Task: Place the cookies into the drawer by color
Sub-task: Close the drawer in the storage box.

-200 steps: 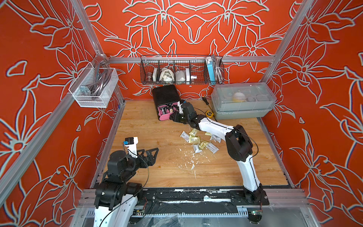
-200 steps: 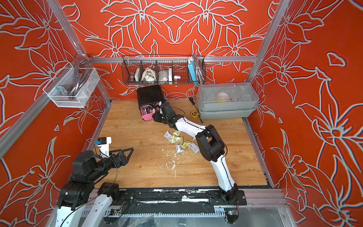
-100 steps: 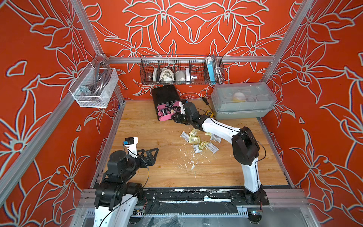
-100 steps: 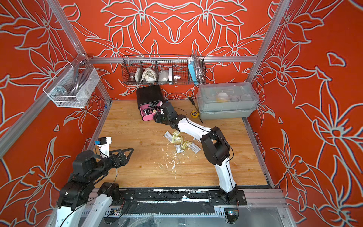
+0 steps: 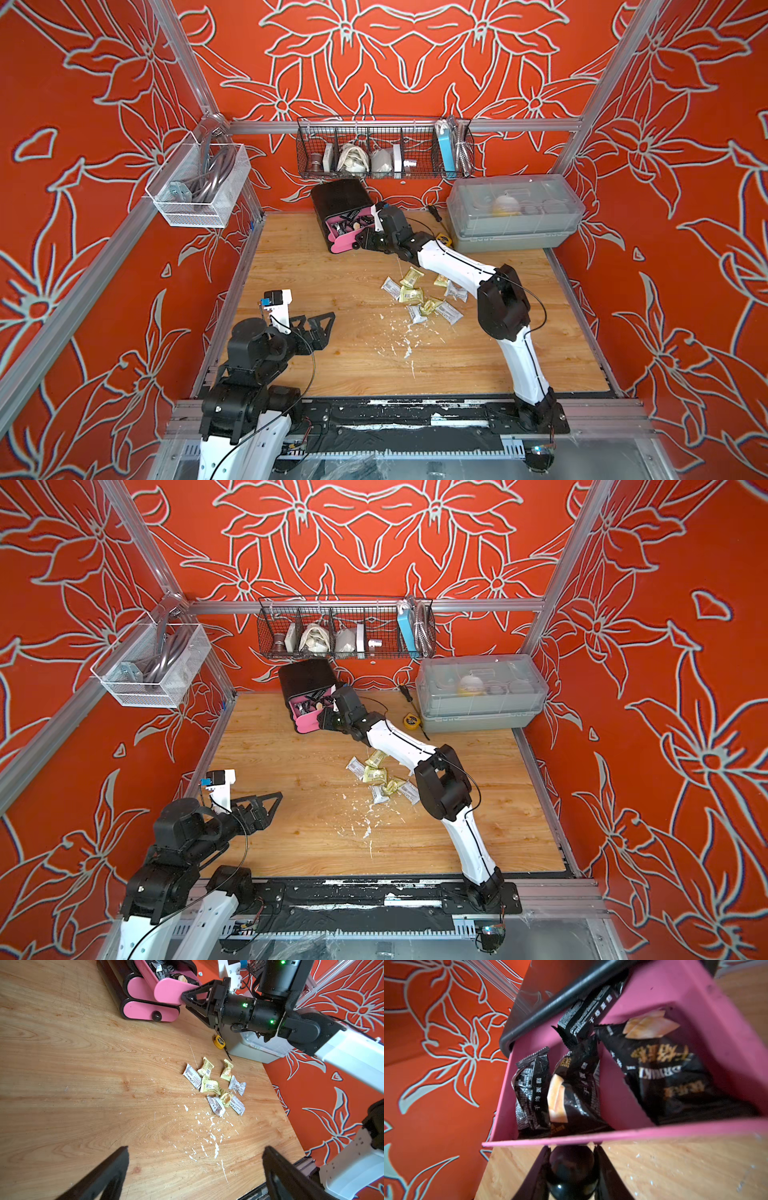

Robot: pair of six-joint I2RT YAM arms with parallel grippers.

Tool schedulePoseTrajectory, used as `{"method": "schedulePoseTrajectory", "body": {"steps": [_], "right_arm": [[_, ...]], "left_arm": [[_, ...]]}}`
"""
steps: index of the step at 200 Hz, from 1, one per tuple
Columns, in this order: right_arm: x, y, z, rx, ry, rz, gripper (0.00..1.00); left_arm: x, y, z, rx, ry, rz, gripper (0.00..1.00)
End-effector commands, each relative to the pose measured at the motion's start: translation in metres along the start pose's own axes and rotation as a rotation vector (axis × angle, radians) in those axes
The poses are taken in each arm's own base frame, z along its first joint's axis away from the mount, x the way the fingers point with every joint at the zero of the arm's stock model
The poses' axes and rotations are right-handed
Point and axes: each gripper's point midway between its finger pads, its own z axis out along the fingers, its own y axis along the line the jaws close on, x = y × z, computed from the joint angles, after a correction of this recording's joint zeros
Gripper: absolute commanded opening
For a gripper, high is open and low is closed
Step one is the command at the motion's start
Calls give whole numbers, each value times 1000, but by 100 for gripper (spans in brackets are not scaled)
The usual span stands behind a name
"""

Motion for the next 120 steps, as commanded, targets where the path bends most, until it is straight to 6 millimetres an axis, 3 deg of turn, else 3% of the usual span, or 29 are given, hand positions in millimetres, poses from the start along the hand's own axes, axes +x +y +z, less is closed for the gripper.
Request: {"method": "schedulePoseTrajectory", "body": {"steps": [1,27,56,93,120], "right_arm": [[-53,49,-13,-135,-166,-118,39],[-51,47,-9,-140,-145,-121,50],[-60,66,-29,-206,-177,-152,58],[-73,78,-88,-229,-233,-196,59],[-68,69,-135,-219,-265,-235,59]], "left_arm": [[-4,-1,-1,5,-23,8,99],[-4,-1,-1,4,-23,7,99],[-4,-1,0,4,-19,6,99],[-5,1,1,-8,-18,4,99],[-7,0,2,-8,-16,0,99]]}}
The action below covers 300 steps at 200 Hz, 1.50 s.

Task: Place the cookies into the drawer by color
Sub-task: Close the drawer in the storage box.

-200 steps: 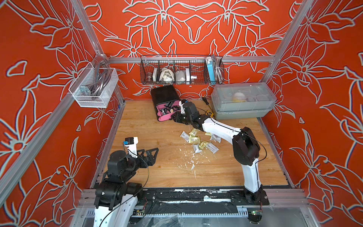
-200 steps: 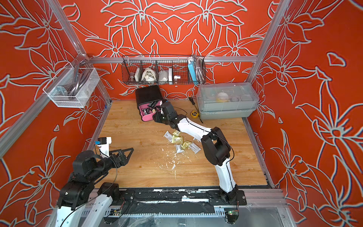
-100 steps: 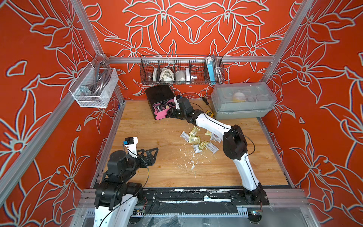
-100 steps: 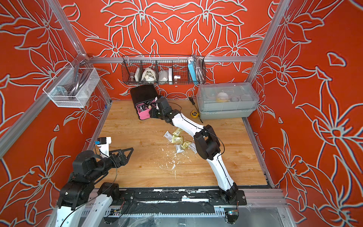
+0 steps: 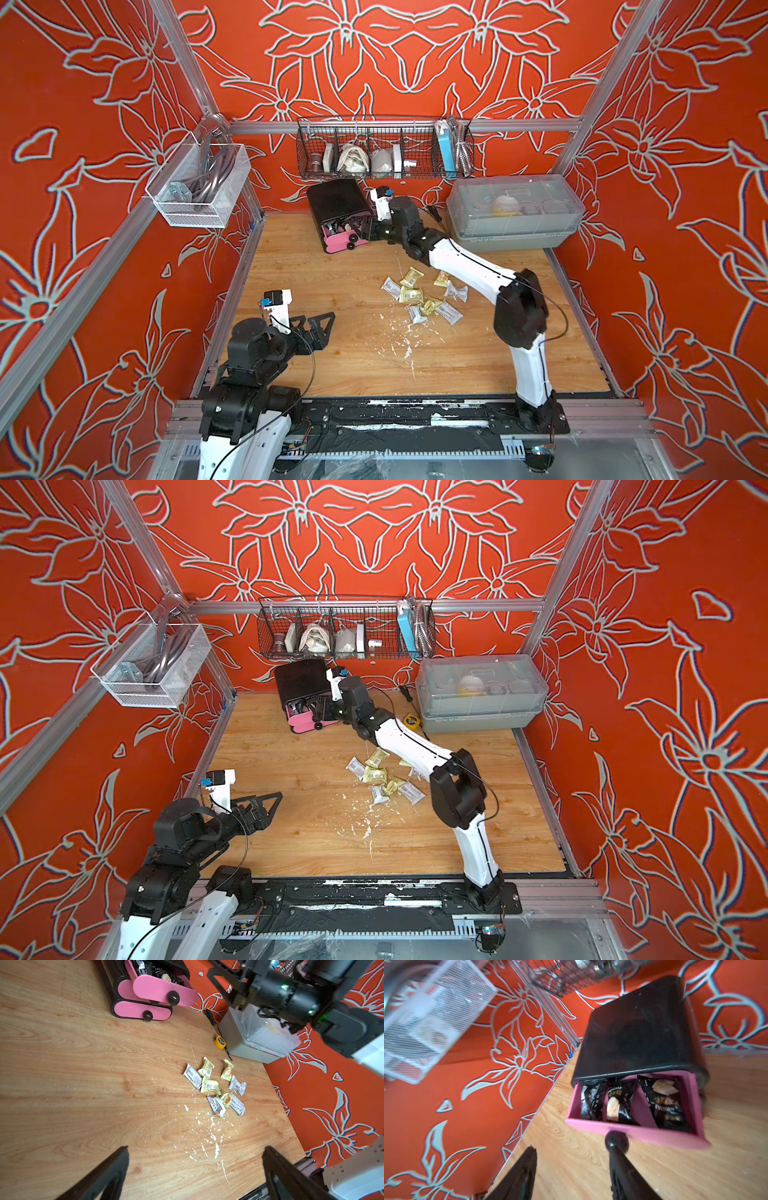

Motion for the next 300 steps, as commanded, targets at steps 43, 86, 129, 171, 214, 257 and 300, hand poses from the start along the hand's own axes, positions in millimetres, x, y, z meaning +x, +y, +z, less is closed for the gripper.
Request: {"method": "schedulePoseTrajectory", "body": {"steps": [43,86,129,171,214,257,300], "right_arm": [[13,1,-112,28,-18,-110,59],[58,-15,-180,103,4,-80,58],[80,-22,-245,164,-33,-71,58],[99,-33,-271,164,-117,13,60],[109,-37,-271,142,-130,30,61],[107,-41,-282,176,-158,3,61],[98,-42,-299,226,-188,-78,65]], "left_arm": [[-37,-11,19,39,-52,-237,98],[-52,7,93,61,-28,-490,81],[-85,16,152,11,-76,-496,68],[-88,16,218,9,-44,-505,62],[-93,-1,275,46,-32,-456,62],[-95,13,302,-1,-79,-458,59],[-101,30,308,-103,-103,-413,55]]}}
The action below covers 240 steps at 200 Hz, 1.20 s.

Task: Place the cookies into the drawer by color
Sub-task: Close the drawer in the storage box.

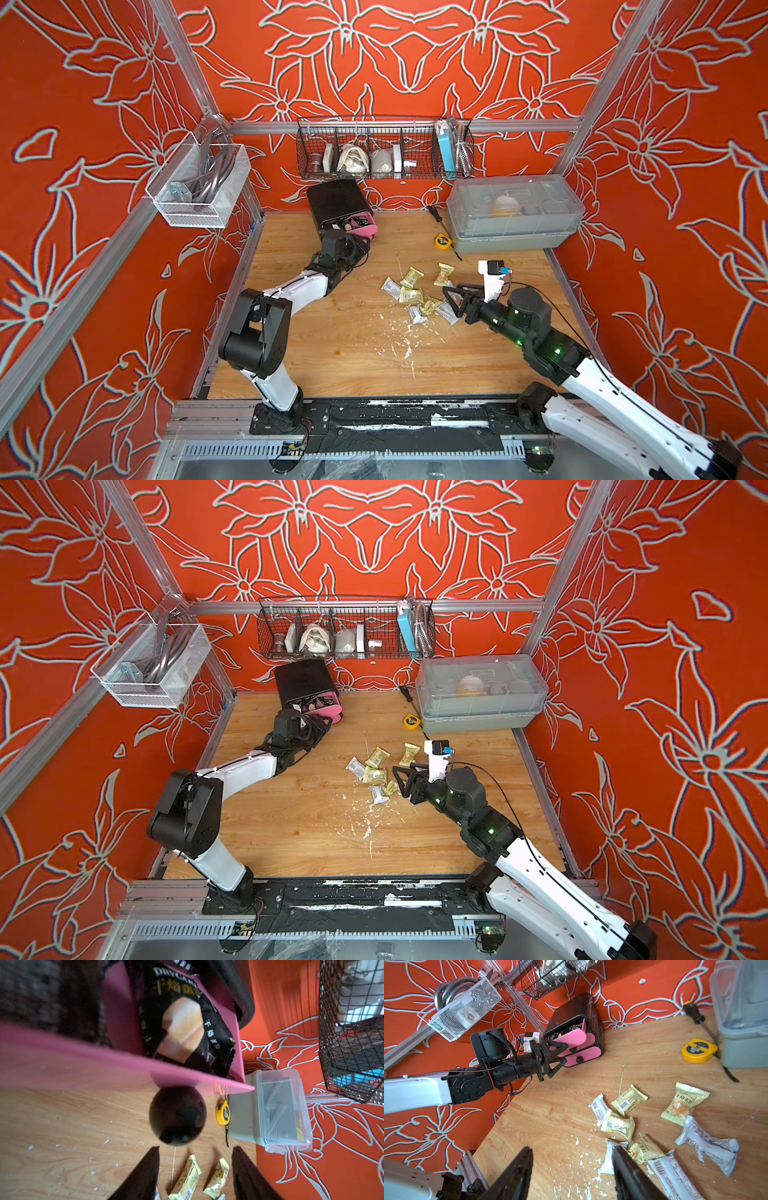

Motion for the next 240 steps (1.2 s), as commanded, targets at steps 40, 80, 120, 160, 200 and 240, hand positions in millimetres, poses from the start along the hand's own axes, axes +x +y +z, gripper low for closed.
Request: {"method": "schedulePoseTrajectory", "body": {"steps": [40,80,120,160,200,240], "right_arm": [[-14,-5,-15,51,-51,-86,68],[-16,-5,-19,55,-60,-90,68],[-15,-9,-24,75,-62,-113,70],[-15,-11,-26,84,-69,-124,71],[-11,-13,-25,88,-60,-127,71],[-8,-15,-23,93,-52,-135,72]], "left_arm": [[-25,-6,13,-53,-86,94,45],[-40,-3,21,-93,-123,128,43],[-64,1,24,-132,-160,184,43],[-83,3,27,-155,-181,221,42],[-83,4,39,-148,-152,229,42],[-75,-12,32,-53,-134,193,43]]}}
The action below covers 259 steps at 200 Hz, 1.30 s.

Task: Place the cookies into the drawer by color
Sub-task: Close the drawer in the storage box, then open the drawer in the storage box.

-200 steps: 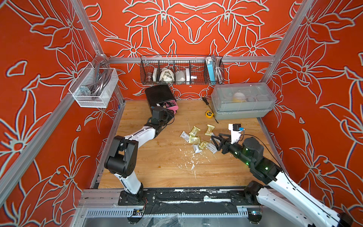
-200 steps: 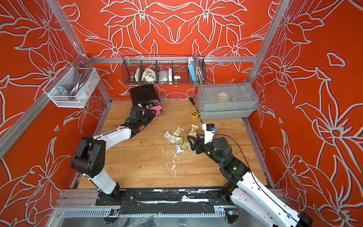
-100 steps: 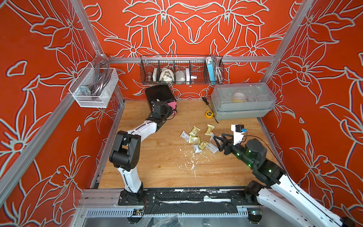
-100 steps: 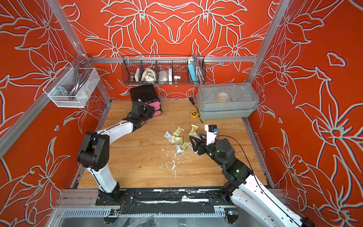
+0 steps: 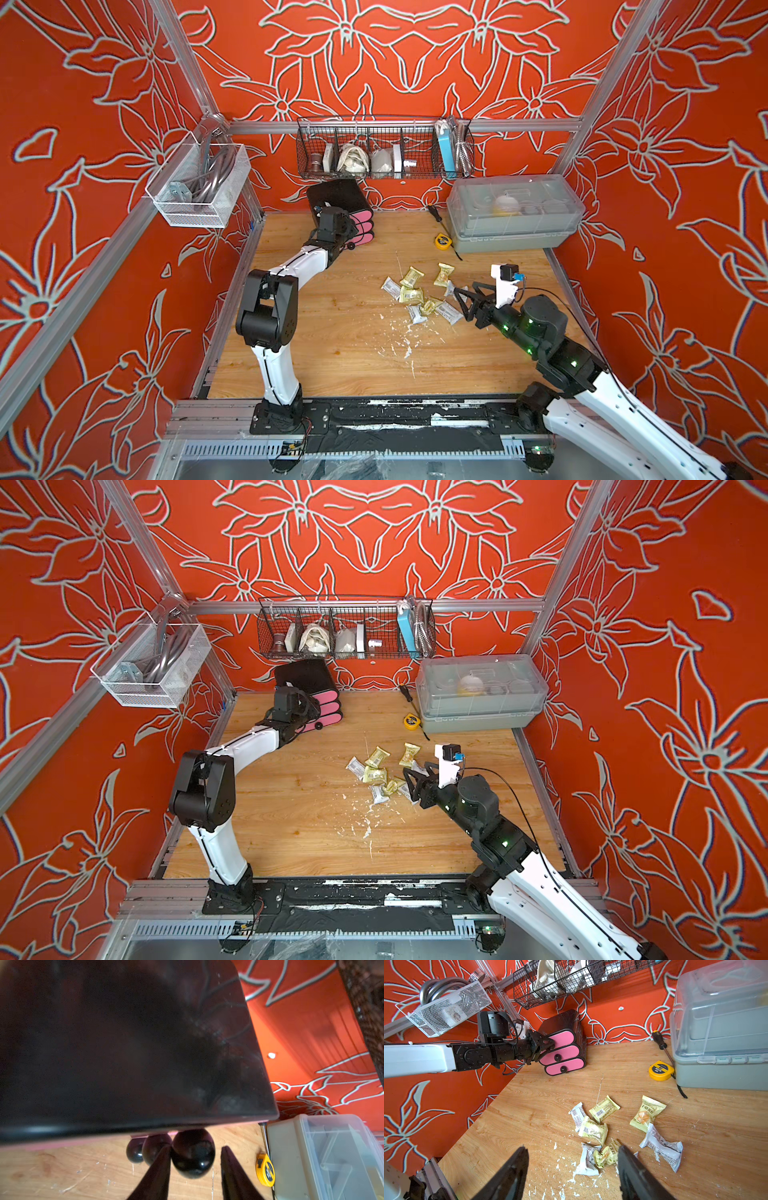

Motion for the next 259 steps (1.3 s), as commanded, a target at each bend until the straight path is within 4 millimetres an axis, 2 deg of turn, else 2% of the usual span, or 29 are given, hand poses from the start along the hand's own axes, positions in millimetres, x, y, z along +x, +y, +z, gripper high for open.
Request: {"method": "schedulePoseTrajectory", "body": {"steps": [1,26,48,64,85,103,111,139,152,154,169,179,208,229,259], "right_arm": [[2,-2,0,10,3,-18,72],[2,4,8,-13,25,2,72],[1,14,23,-55,46,60,77],[-1,28,41,-108,75,101,77],[-5,43,70,-167,106,173,77],[-11,53,98,-199,119,227,77],[-13,56,110,-206,129,243,77],[-17,58,163,-191,127,286,76],[-17,57,189,-181,148,313,76],[-10,54,195,-170,165,315,76],[-7,52,225,-162,184,337,74],[-10,53,243,-175,167,356,71],[-1,45,298,-151,150,400,65],[12,37,333,-120,153,422,62],[34,30,381,-113,173,458,60]], "left_arm": [[-2,-21,-10,102,-4,-11,43],[-11,-50,-50,173,-39,20,56],[-12,-71,-105,202,-50,69,63],[-5,-74,-149,202,-47,103,64],[8,-63,-205,187,-11,125,64],[24,-41,-245,133,45,155,65],[27,-33,-271,126,52,174,66],[47,1,-320,53,115,259,67],[58,18,-332,25,143,292,67],[60,20,-333,20,147,295,68],[71,36,-339,-2,164,317,68],[79,46,-340,-2,160,323,68],[94,71,-335,-5,108,318,68],[91,68,-335,16,82,328,68],[98,71,-327,-6,125,315,69]]}}
